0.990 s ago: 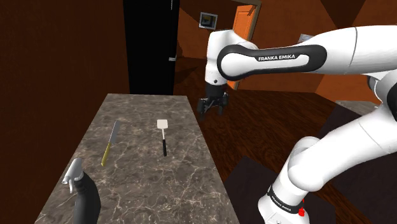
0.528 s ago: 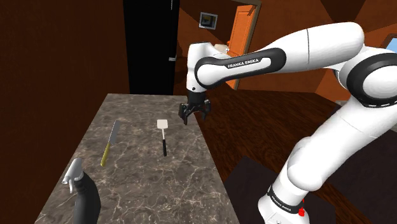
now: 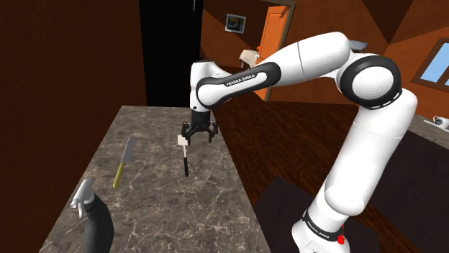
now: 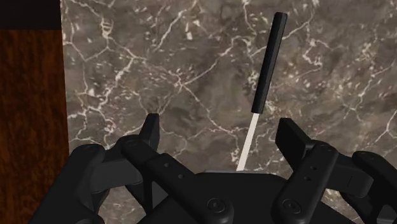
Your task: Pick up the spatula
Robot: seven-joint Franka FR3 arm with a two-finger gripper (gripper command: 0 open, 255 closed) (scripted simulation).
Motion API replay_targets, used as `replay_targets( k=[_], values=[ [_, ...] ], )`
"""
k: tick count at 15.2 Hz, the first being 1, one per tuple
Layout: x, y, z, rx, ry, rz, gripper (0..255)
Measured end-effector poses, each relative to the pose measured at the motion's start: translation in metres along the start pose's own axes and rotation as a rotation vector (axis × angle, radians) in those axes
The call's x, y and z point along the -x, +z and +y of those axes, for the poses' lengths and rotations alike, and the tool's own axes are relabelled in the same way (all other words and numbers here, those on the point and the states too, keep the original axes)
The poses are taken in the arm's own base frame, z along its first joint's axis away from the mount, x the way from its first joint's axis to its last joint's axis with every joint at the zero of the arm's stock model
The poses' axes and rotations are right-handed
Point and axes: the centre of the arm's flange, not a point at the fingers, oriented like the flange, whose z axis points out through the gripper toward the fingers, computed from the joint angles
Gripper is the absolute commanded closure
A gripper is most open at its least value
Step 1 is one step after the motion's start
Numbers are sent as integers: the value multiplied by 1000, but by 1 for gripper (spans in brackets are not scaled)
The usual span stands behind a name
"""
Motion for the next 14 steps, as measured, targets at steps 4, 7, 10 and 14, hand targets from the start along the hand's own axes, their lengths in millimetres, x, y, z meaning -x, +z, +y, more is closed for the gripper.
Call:
replay_targets(
  k=[4, 7, 10, 14],
  values=[
    [-39, 25, -30, -19, 70, -8, 0],
    [-58, 41, -42, -29, 109, -12, 0],
    [-61, 56, -48, -31, 115, -13, 0],
    [-63, 76, -48, -31, 116, -13, 0]
  ],
)
